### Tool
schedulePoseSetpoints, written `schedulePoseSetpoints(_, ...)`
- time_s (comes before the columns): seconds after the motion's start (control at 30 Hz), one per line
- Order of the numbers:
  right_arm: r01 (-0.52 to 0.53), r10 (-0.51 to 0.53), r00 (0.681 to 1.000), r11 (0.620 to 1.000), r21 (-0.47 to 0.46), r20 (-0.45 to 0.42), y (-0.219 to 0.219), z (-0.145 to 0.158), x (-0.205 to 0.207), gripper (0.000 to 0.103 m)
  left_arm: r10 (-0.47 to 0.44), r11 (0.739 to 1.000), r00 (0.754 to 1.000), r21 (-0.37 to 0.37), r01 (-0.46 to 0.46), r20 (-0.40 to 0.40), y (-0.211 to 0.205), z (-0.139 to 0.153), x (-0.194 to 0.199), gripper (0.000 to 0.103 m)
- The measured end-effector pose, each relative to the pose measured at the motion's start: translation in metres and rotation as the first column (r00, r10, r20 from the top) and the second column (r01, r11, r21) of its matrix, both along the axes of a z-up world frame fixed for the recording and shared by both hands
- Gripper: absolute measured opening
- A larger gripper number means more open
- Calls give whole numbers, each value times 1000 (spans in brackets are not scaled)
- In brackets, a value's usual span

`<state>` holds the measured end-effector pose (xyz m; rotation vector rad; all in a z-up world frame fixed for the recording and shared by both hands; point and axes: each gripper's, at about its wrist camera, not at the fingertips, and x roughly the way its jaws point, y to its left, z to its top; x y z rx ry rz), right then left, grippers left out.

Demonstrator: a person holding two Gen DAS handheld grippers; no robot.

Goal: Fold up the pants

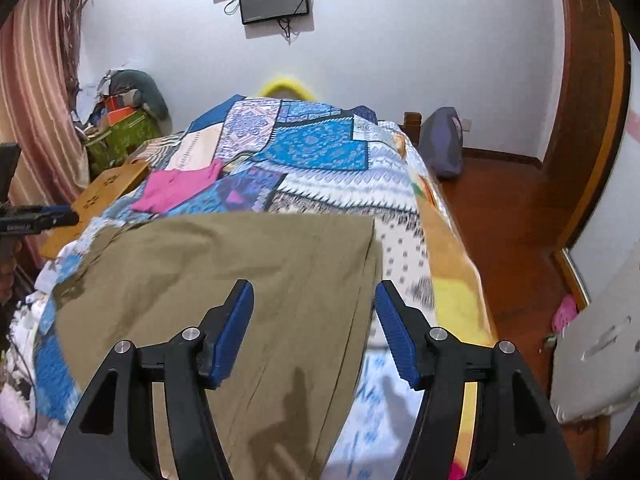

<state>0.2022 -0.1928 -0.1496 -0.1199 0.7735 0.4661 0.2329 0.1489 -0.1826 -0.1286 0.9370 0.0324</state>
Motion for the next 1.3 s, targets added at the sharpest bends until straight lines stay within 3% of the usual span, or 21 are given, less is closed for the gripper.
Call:
schedulePoseSetpoints(0.27,-4,1,998,999,-38,-69,14,-36,80,59,8,999,997,-36,-11,-83,8,-38,42,64)
schedulePoseSetpoints(0.5,-33,22,989,996,-77,-148,29,-75,135,59,-17,998,994,-64,11,-106,10,-59,56,64)
schedulePoseSetpoints(0.57,-39,26,983,997,-71,-180,31,-87,145,54,-6,999,995,-44,2,-104,11,-63,56,66)
schedulePoseSetpoints(0.6,-41,26,980,997,-72,-199,32,-92,148,44,1,999,994,-33,-4,-107,12,-65,58,67)
schedulePoseSetpoints(0.67,-50,36,974,997,-59,-223,33,-99,152,42,18,999,993,-34,-22,-113,16,-70,59,67)
schedulePoseSetpoints(1.0,-42,15,975,993,-114,-224,39,-99,153,40,77,997,991,16,-75,-112,19,-78,58,73)
schedulePoseSetpoints(1.13,-21,-14,980,985,-170,-199,45,-79,146,41,80,997,989,20,-78,-124,19,-66,57,72)
schedulePoseSetpoints(1.3,-79,69,984,995,-53,-166,48,-36,109,43,28,999,999,43,-26,-46,-1,-30,36,72)
